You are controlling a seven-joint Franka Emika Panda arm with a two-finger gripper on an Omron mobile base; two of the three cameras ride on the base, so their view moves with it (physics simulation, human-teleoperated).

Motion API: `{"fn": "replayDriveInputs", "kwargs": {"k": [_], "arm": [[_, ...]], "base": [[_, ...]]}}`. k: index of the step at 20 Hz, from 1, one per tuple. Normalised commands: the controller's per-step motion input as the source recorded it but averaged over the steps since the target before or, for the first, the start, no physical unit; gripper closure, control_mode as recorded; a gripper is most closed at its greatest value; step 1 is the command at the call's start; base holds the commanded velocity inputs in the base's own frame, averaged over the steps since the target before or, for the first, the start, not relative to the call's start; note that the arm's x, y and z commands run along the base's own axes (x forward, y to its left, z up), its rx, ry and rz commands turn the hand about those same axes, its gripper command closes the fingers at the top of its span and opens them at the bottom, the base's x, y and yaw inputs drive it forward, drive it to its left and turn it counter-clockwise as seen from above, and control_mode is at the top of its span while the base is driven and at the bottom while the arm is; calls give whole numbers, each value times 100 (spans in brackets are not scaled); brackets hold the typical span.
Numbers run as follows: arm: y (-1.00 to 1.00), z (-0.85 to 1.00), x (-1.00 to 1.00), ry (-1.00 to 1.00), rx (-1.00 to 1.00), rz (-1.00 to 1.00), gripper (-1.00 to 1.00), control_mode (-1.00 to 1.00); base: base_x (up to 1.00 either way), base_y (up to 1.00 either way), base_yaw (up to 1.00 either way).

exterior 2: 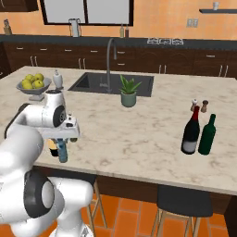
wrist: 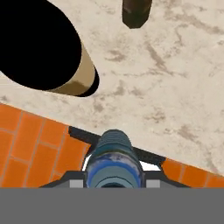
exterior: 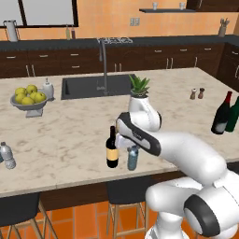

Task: Move the plastic bottles in the middle to the plastics group, and the glass bottles in the middle to the glass group.

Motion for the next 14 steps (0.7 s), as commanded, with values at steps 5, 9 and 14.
{"fn": "replayDriveInputs", "kwargs": {"k": [5,9,14], "arm": [[99,0,-7,12,0,24,100,-100],[98,0,0,19,-1,18,100,-100],[100,0,12,1,0,10,100,-100]], "base": [[0,0,0],[0,0,0],[0,0,0]]}}
